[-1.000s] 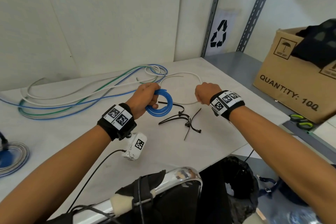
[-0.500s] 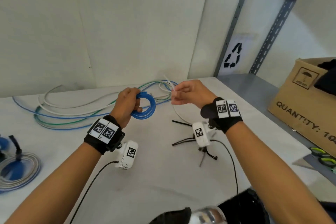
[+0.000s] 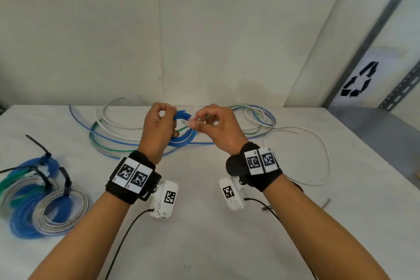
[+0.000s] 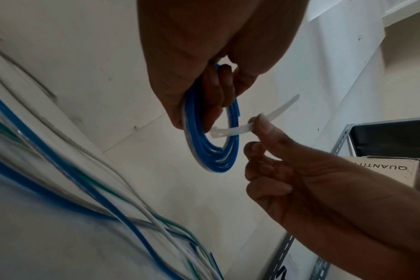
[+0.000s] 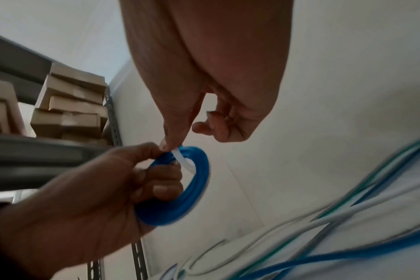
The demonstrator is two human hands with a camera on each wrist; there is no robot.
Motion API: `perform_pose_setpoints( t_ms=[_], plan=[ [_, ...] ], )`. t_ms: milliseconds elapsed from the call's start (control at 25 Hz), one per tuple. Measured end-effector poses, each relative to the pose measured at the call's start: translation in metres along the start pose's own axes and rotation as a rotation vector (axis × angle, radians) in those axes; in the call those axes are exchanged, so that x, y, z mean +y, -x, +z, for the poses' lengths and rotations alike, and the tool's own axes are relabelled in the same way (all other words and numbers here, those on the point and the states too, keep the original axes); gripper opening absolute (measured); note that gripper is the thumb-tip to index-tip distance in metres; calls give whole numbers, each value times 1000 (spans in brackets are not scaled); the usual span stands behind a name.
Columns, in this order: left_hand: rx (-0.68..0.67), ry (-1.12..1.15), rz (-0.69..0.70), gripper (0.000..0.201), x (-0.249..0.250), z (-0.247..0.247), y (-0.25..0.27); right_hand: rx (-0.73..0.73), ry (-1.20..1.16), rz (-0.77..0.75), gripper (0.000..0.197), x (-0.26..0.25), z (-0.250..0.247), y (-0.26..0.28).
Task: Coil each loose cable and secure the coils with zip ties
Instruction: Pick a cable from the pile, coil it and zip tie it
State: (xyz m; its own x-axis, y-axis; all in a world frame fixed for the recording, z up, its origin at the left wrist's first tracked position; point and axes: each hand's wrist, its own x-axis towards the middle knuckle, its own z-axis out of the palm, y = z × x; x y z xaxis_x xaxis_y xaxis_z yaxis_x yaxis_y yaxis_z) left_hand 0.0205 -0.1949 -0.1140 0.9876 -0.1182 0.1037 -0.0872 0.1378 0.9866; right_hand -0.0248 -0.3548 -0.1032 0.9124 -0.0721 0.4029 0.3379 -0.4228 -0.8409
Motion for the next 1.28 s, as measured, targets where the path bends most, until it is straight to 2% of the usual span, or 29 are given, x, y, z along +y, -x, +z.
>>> perform_pose_setpoints(
  t_ms=[160, 320, 480, 600, 720, 760, 840, 920, 1040, 1280],
  plan=[
    [19, 67, -36, 17, 0, -11, -9, 20, 133, -164, 13, 12, 29, -18],
    [-83, 131, -132, 26, 2, -15, -11, 17, 489, -454, 10, 21, 42, -24],
    [-109, 114, -122, 29, 0, -17, -14, 53, 543, -505, 5, 25, 47, -22],
    [-99, 69, -30, 25, -2, -18, -13, 22, 367, -408, 8, 21, 43, -17],
    [-81, 79, 42, 18, -2, -24, -16, -9, 54, -285, 12, 4, 48, -5],
    [-72, 81, 62, 17, -1, -26, -17, -10, -57, -242, 15, -1, 50, -1],
    [-47, 73, 101, 21, 4, -30, -17, -57, -254, -125, 34, -7, 52, 4],
    [-42, 43, 154, 19, 7, -32, -17, -126, -393, 17, 37, -10, 49, 5],
    [-50, -66, 234, 17, 8, -28, -13, -142, -462, 161, 38, -12, 41, 4],
    [-174, -230, 382, 16, 5, -19, -7, -182, -463, 207, 42, -17, 29, 3]
  ],
)
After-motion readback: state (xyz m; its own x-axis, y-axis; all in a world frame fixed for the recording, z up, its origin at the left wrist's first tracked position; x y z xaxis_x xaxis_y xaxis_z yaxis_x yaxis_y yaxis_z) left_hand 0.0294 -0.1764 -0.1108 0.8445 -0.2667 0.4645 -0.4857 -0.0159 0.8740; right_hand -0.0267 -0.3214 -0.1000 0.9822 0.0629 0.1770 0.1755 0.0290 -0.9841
